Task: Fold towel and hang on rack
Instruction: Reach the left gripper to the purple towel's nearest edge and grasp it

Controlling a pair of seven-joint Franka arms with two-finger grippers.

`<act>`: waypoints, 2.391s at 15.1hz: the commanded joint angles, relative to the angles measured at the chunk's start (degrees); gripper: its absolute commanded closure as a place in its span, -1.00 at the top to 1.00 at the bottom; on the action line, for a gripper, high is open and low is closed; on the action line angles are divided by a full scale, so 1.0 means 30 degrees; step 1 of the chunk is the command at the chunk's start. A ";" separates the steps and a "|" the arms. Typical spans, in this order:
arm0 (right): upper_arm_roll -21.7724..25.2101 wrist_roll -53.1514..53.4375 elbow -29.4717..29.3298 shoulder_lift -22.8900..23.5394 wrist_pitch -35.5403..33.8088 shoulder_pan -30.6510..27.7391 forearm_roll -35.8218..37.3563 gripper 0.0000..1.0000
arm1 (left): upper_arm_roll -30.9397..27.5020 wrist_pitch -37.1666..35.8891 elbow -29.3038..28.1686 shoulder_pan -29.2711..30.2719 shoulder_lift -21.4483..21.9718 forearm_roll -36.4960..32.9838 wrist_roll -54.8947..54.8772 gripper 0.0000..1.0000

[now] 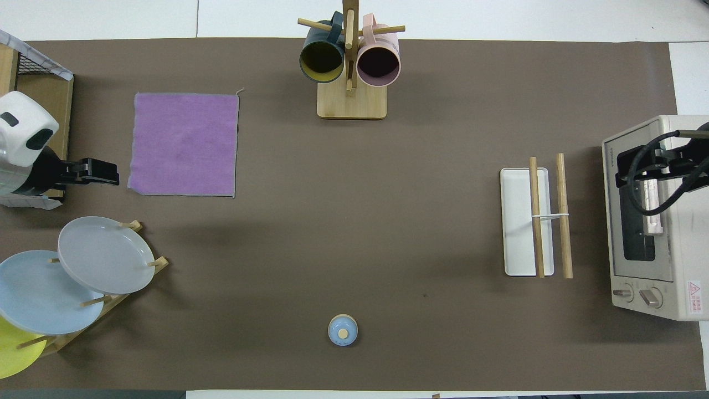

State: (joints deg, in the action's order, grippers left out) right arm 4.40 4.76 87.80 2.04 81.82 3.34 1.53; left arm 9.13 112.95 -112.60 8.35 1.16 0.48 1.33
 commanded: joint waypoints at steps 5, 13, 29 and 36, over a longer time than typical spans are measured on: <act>-0.0119 -0.0415 -0.0029 -0.0096 0.0060 -0.0263 -0.0219 1.00 | 0.0122 0.5881 -0.0232 0.1869 -0.5216 0.0334 -0.0237 0.87; -0.0119 -0.0415 -0.0029 -0.0096 0.0060 -0.0263 -0.0219 1.00 | 0.0152 0.5825 0.0765 0.2547 -0.7095 0.3092 -0.0208 0.44; -0.0119 -0.0415 -0.0029 -0.0096 0.0060 -0.0263 -0.0219 1.00 | 0.0181 0.3862 0.0706 0.2781 -0.6919 0.3825 -0.0208 -0.36; -0.0119 -0.0415 -0.0029 -0.0096 0.0060 -0.0263 -0.0219 1.00 | 0.0181 0.3862 0.0735 0.2781 -0.6919 0.3796 -0.0208 -1.00</act>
State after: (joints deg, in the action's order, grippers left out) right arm 4.40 4.76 87.80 2.04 81.82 3.34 1.53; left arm 9.35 125.88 -111.00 16.10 -19.71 10.89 1.08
